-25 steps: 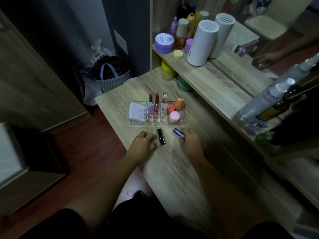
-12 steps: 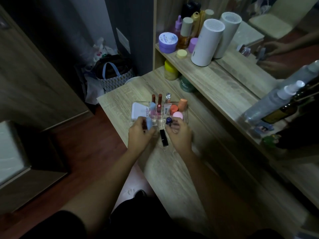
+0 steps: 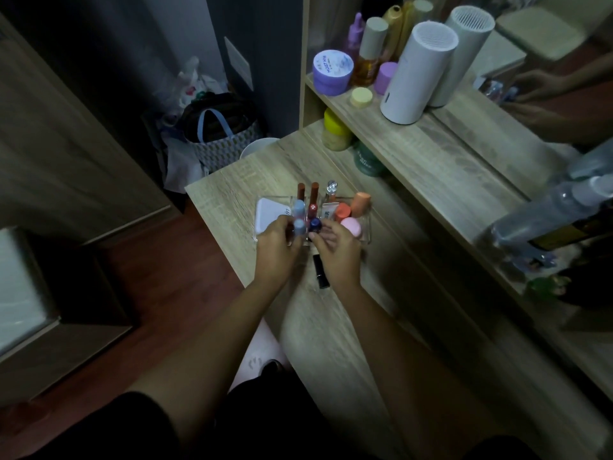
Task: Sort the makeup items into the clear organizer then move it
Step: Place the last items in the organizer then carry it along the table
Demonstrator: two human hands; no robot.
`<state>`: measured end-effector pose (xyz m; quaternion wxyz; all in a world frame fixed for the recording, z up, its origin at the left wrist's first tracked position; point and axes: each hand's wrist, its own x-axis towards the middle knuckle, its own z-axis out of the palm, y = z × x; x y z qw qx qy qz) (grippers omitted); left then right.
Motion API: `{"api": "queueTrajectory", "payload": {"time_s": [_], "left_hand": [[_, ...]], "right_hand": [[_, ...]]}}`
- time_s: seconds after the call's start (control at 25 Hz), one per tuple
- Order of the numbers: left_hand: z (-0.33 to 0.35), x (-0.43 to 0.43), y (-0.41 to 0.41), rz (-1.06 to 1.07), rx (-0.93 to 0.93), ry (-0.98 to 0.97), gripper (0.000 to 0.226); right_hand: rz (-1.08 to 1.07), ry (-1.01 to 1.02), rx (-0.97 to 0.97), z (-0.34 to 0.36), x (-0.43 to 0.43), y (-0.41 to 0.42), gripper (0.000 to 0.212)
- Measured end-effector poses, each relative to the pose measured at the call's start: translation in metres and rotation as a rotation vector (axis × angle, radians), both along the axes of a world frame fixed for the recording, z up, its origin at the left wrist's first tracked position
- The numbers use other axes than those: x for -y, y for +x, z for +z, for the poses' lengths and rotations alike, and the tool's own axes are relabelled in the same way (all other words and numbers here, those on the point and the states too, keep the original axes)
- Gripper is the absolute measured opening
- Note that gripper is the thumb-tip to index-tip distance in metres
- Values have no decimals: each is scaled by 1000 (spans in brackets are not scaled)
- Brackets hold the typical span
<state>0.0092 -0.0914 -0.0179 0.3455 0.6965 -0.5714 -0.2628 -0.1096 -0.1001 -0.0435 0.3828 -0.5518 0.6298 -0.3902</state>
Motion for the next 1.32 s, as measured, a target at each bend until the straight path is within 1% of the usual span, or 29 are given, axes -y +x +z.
{"api": "queueTrajectory", "payload": {"time_s": [0.08,0.28,0.44,0.56,0.68,0.76,0.88,0.96,1.0,1.08,1.12,1.24,1.32], "left_hand": [[-1,3,-3,3,10,-19,21],[-8,4,-3,31,7,8,21],[-14,5,-1,-13,107,40,18],[-14,6,1,-30,131,57,19],[-11,2,1,-14,115,52,23],[-9,-3,-1,15,74,44,24],[-11,-16,0,71,12,56,30],[-17,-28,3,76,19,72,23],[-21,-36,4,67,39,84,18],[-30,-53,3,9,95,106,18],[-34,-61,1,-51,134,106,20],[-43,-73,-4,-337,273,35,33],[-48,-72,-4,-518,423,-53,43]], "right_hand": [[-11,-4,-19,1,3,2,32],[-8,23,-75,-1,2,2,31],[-9,24,-123,-1,1,3,31],[7,50,-148,1,2,3,31],[18,74,-137,6,3,1,36],[4,57,-152,7,-1,-1,38],[-41,41,-226,5,-14,-9,31],[-16,95,-276,-1,-26,-15,25],[24,132,-305,-4,-31,-17,29],[101,207,-344,-9,-38,-20,36],[107,224,-330,-7,-40,-21,35],[57,171,-154,3,-35,-28,34],[49,114,-60,14,-25,-34,34]]}}
